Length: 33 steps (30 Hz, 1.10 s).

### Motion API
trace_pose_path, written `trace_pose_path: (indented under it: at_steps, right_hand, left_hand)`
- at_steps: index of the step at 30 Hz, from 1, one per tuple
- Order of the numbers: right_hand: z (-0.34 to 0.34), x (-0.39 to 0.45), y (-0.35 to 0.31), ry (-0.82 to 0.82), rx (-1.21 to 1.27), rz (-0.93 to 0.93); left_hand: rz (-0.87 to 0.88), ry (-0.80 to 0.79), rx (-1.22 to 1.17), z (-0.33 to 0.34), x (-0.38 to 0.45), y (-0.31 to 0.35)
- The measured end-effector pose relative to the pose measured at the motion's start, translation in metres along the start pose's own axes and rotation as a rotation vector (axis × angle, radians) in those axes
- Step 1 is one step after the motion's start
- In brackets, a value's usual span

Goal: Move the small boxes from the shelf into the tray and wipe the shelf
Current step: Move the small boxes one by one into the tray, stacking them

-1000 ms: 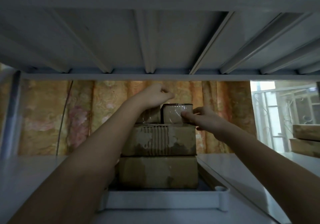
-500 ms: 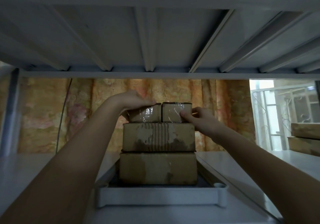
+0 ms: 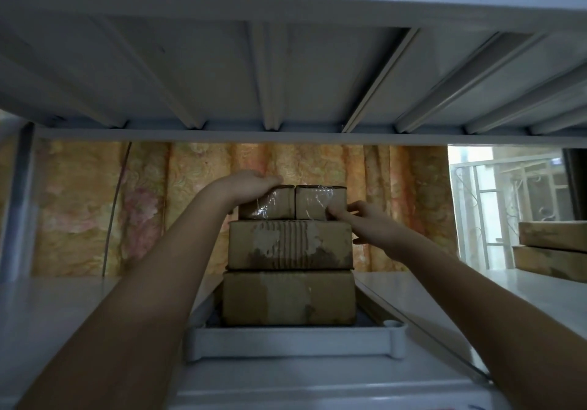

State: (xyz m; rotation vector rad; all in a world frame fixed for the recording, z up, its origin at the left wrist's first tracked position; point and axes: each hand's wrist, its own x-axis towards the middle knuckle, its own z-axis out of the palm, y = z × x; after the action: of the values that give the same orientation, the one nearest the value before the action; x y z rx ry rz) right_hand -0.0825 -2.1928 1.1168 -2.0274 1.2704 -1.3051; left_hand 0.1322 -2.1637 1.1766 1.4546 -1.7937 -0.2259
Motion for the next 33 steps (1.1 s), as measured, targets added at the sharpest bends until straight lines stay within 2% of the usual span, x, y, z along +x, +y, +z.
trace_pose_path:
  at_steps: [3, 7, 13, 16, 22, 27, 33]
  right_hand:
    - [-0.004, -0.002, 0.0, 0.095, -0.046, 0.022]
    - [-0.017, -0.005, -0.004, 0.181, -0.287, 0.039]
    - [-0.049, -0.013, -0.018, 0.288, -0.685, 0.044]
    - [-0.07, -0.026, -0.018, 0.309, -0.894, 0.093]
    - [-0.131, -0.073, -0.003, 0.352, -1.15, 0.19]
    - [-0.195, -0.122, 0.022, 0.373, -1.176, 0.289]
    - [-0.27, -0.178, 0.058, 0.342, -1.161, 0.406]
  left_hand:
    - [0.046, 0.089, 0.018, 0.002, 0.002, 0.002]
    - [0.144, 0.188, 0.106, 0.01, 0.005, 0.019]
    - [0.432, 0.361, 0.657, 0.046, -0.015, 0.094]
    - [0.495, 0.276, 0.713, 0.07, -0.023, 0.127]
    - [0.454, -0.015, 0.786, 0.131, -0.04, 0.165]
    - [0.359, -0.191, 0.583, 0.177, -0.046, 0.202]
    - [0.373, -0.218, 0.572, 0.268, -0.062, 0.258]
